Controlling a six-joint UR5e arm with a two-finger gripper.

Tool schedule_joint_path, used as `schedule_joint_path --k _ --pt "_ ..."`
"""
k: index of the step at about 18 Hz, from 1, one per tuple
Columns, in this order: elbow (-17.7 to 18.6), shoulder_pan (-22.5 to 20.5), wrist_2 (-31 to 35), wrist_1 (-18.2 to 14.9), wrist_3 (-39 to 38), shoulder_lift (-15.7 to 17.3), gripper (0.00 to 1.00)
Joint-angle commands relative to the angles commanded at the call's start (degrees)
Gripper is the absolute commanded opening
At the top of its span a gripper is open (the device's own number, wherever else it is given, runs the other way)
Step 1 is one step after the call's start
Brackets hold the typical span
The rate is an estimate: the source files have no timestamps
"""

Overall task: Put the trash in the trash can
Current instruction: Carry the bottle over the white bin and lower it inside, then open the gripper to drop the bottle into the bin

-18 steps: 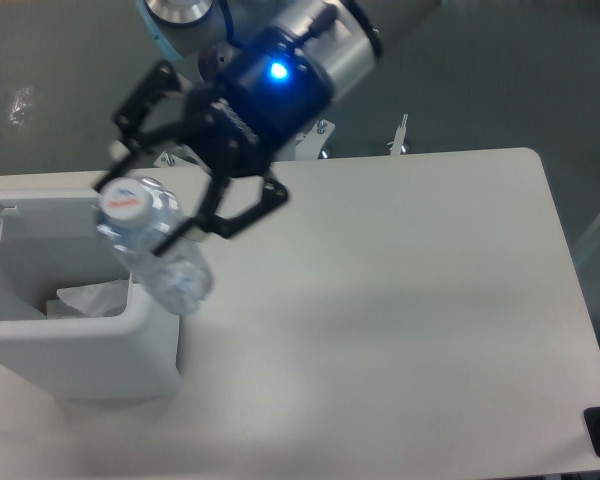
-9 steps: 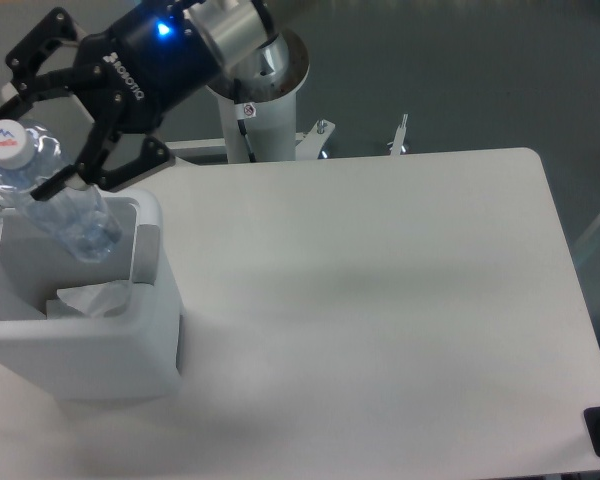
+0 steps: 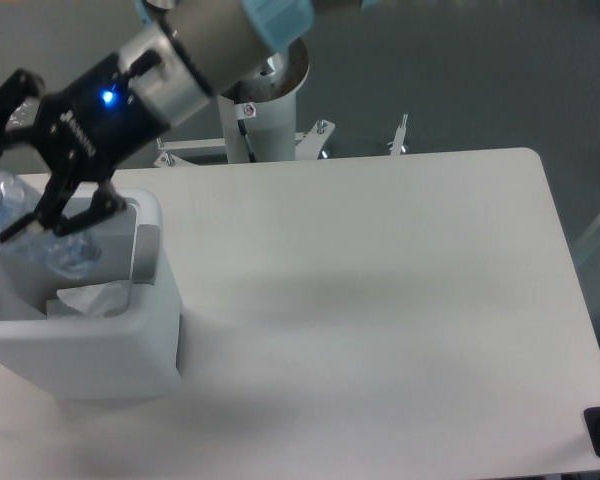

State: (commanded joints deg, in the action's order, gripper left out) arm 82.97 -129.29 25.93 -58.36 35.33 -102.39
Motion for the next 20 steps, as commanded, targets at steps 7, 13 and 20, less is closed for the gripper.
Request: schedule_joint_path --k 7,13,20 --pt "2.9 -0.17 0.26 0.09 0.0 0.79 1.0" --pt "4.04 -2.97 0.26 0.44 1.05 0.7 1.0" --pt "3.34 -15.36 0.09 0.44 6.76 0.62 1.0"
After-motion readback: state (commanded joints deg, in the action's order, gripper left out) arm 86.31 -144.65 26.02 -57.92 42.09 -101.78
